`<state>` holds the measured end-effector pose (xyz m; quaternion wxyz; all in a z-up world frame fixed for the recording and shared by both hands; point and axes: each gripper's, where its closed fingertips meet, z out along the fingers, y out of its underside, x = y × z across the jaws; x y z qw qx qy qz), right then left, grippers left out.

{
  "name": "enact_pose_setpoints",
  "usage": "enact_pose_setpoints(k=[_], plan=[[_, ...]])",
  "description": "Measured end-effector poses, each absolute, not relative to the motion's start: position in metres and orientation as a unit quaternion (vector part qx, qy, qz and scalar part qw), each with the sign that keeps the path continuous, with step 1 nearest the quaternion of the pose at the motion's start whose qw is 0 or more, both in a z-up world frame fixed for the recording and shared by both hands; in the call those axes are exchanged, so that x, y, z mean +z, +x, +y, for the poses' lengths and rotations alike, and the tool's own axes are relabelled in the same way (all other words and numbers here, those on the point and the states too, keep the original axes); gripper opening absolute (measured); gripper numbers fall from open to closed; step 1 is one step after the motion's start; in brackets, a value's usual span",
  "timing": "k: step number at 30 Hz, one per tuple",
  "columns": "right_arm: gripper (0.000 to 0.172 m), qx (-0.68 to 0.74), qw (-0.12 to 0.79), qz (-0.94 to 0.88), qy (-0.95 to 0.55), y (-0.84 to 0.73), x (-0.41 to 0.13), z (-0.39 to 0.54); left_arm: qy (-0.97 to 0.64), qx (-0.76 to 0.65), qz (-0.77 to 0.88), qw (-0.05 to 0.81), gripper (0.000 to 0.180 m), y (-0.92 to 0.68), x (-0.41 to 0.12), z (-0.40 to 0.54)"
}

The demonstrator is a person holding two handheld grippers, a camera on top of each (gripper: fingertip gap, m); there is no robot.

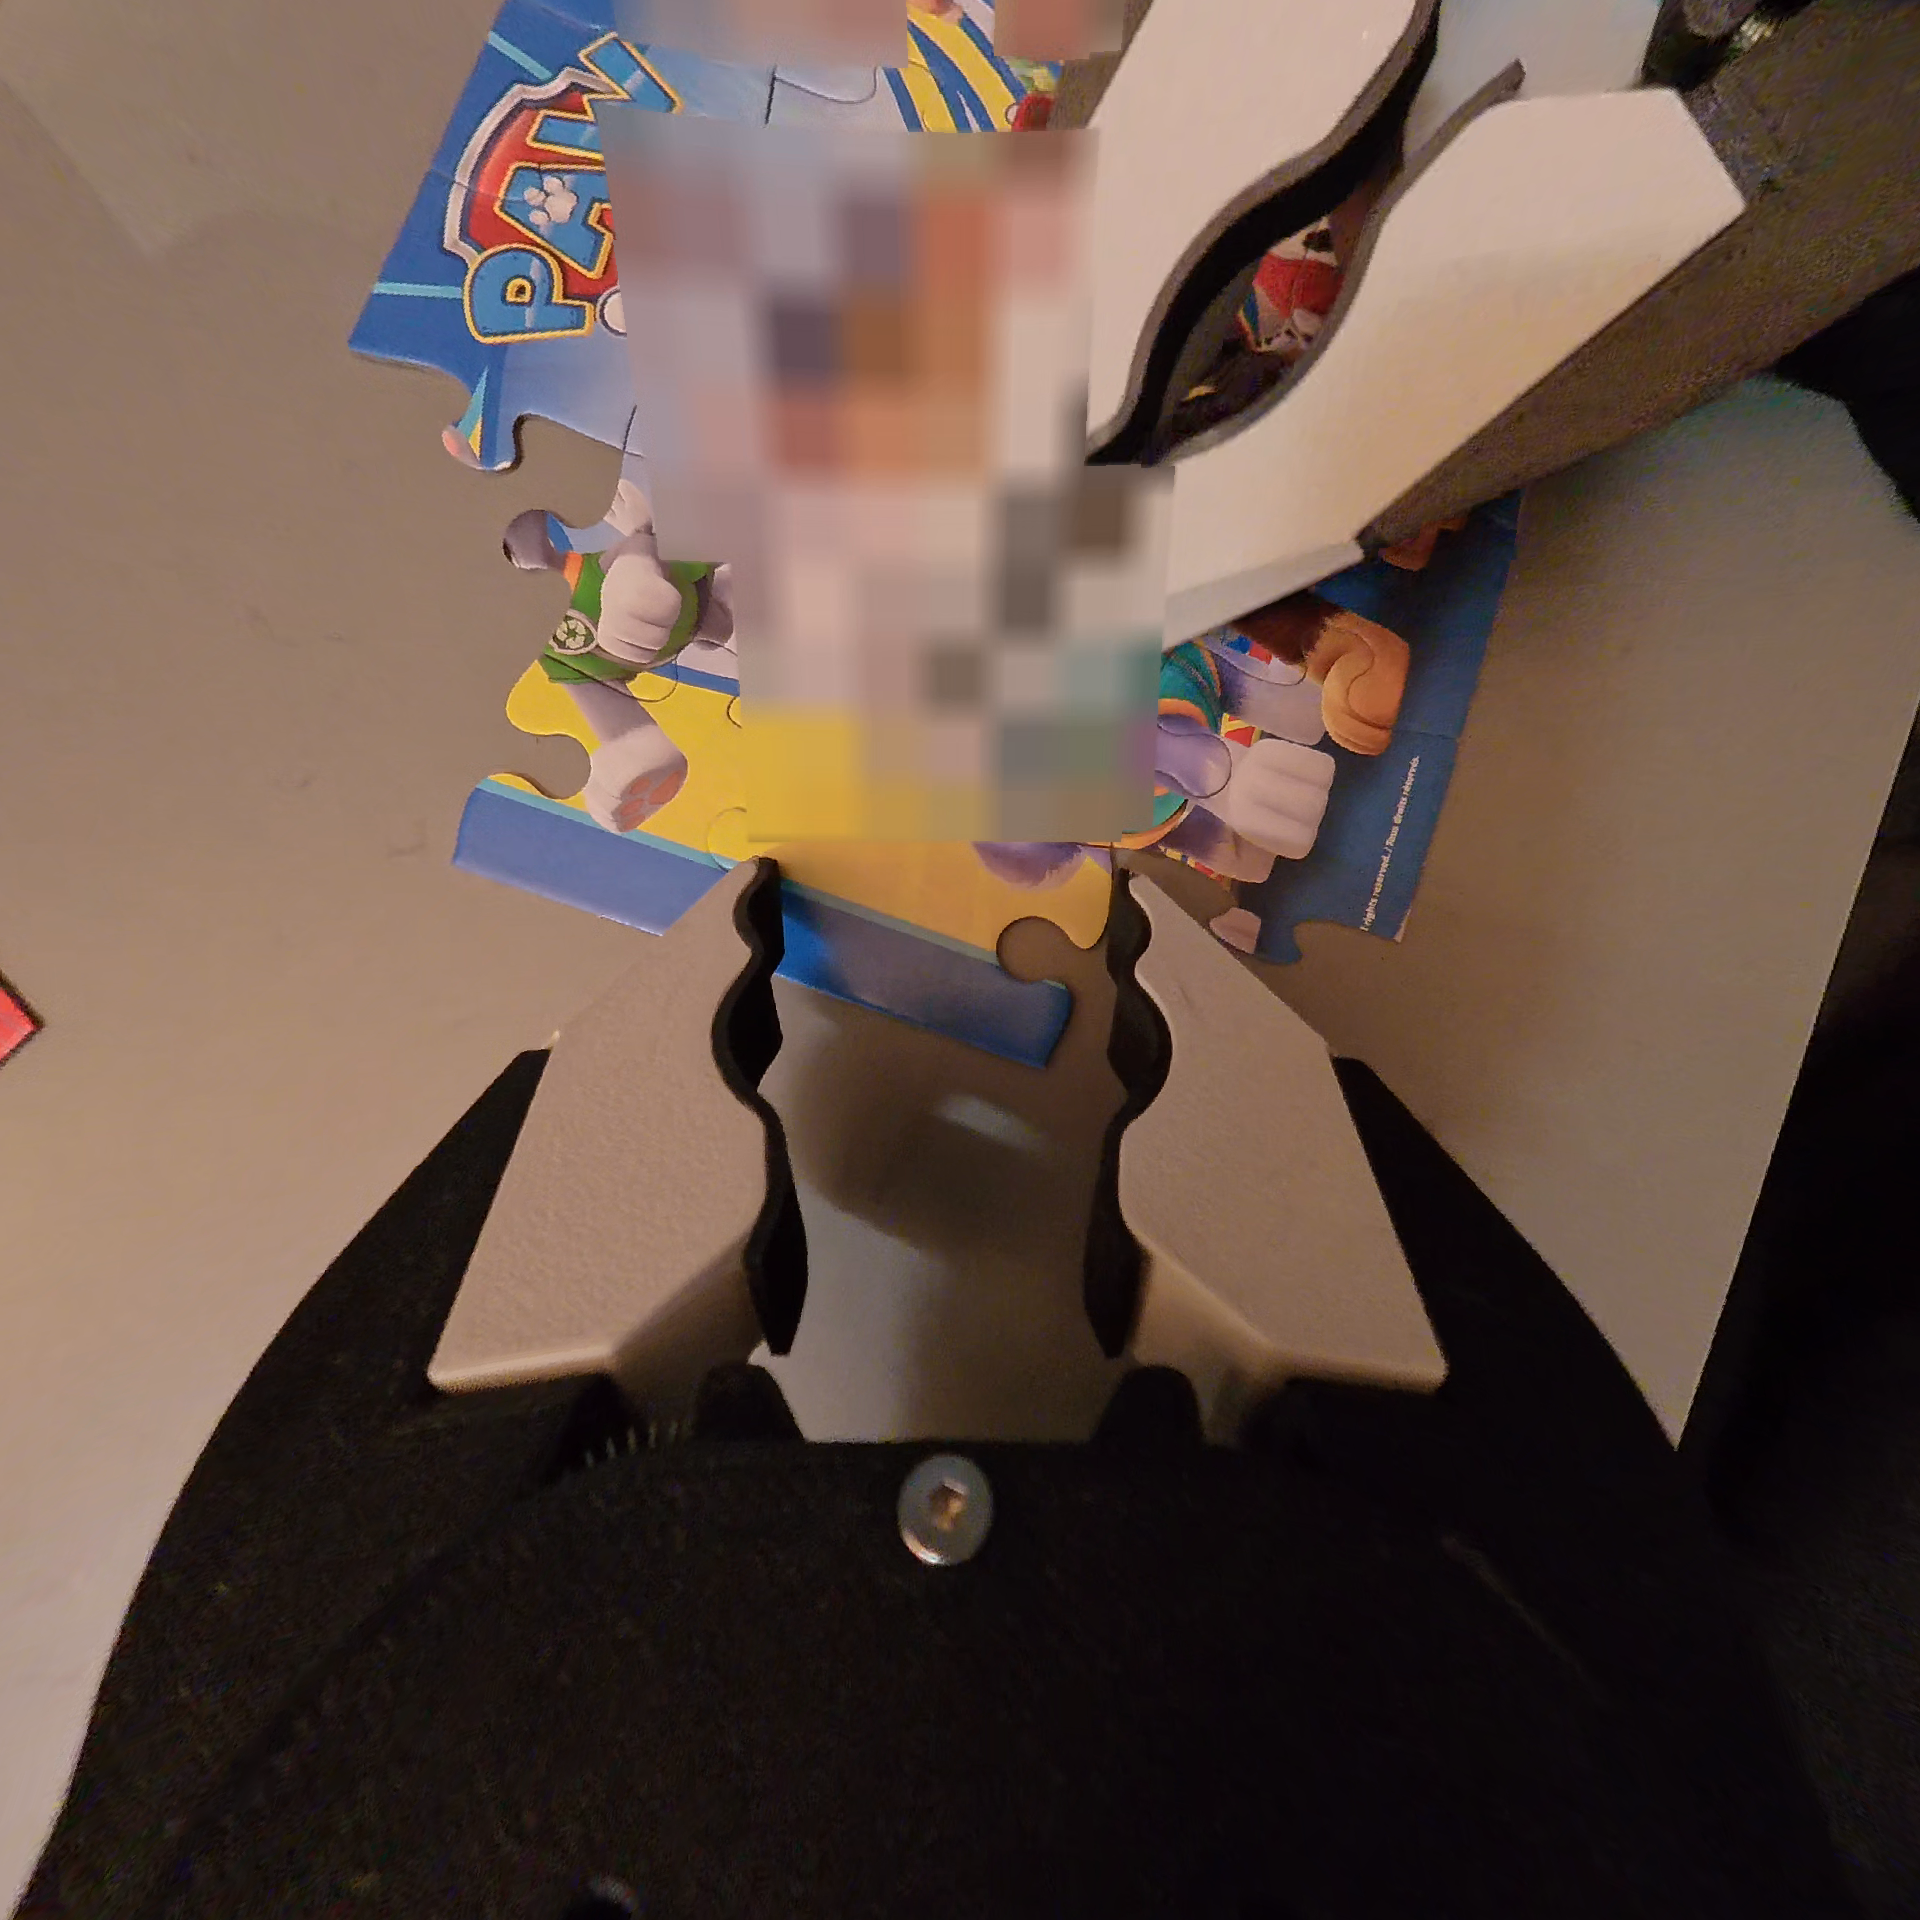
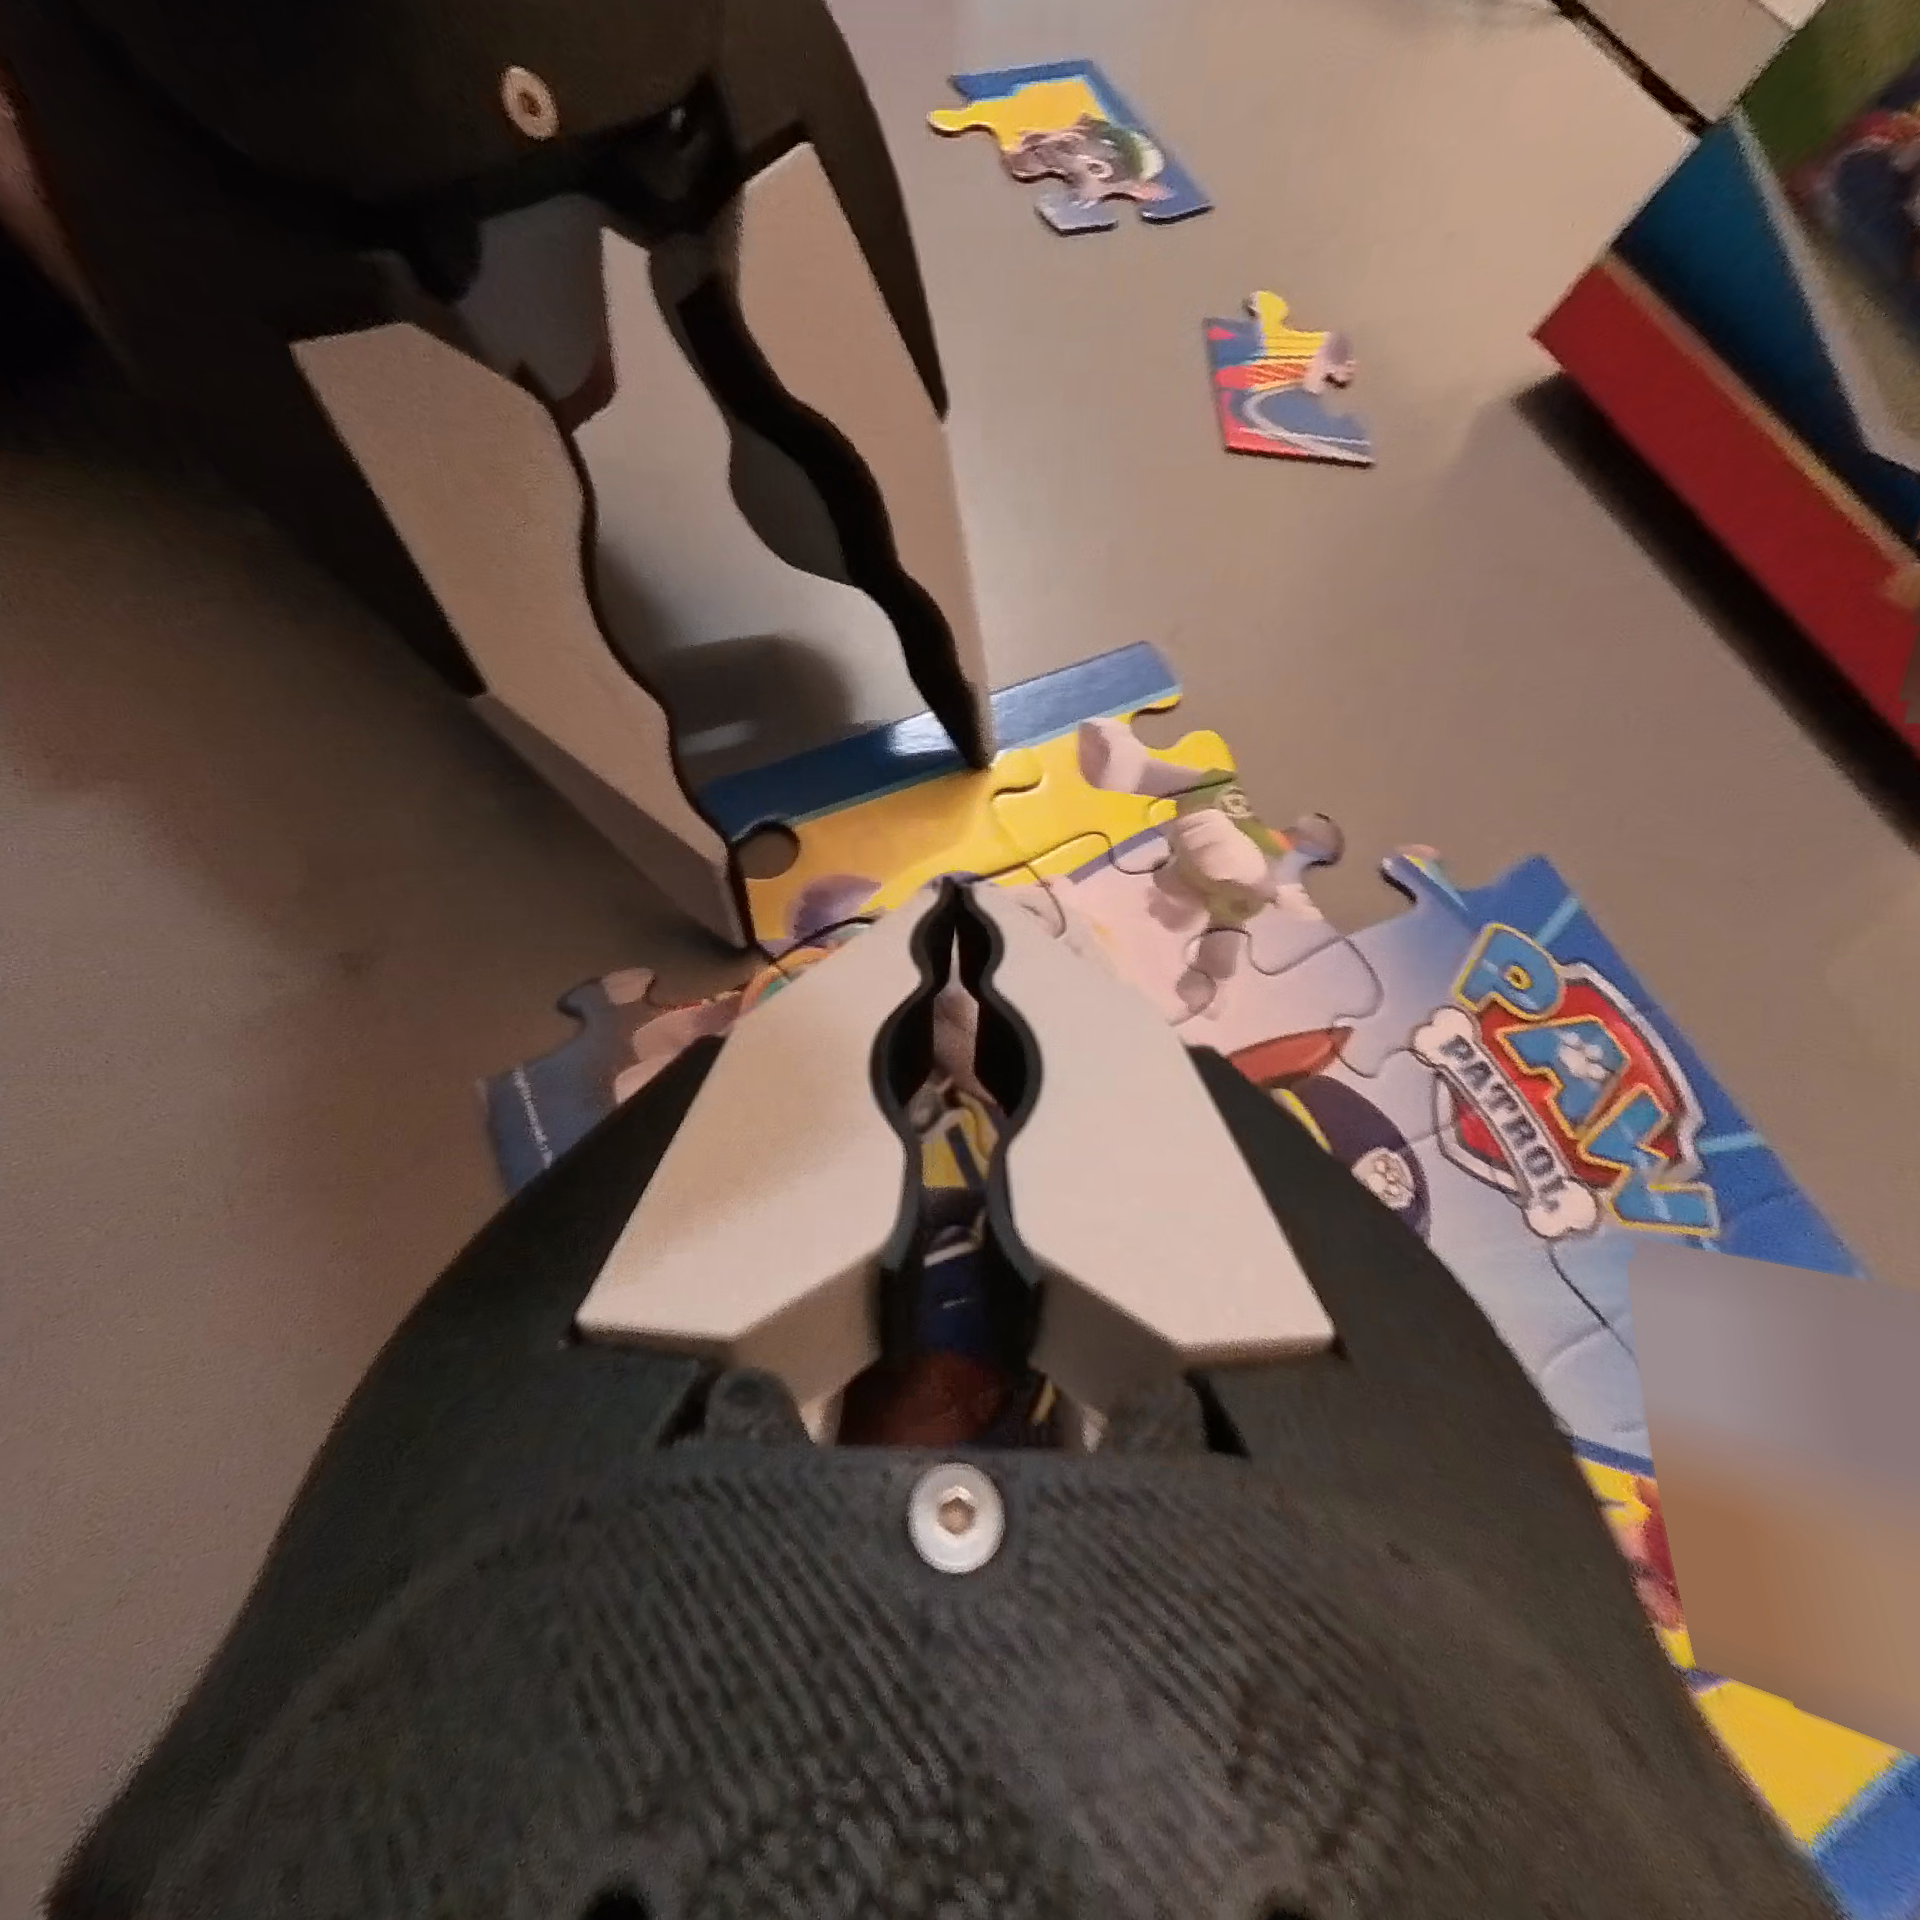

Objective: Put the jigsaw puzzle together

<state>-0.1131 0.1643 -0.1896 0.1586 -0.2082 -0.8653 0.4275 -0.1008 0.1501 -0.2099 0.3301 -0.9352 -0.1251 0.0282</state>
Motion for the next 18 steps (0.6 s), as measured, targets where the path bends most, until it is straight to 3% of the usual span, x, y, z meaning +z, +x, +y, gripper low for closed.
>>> enact_pose_setpoints(k=[18], plan=[[0.0, 0.413, 0.141, -0.873, -0.216, -0.111, -0.197, 0.164, -0.936, 0.027, -0.131, 0.327, 0.061, -0.105, -0.208, 0.14]])
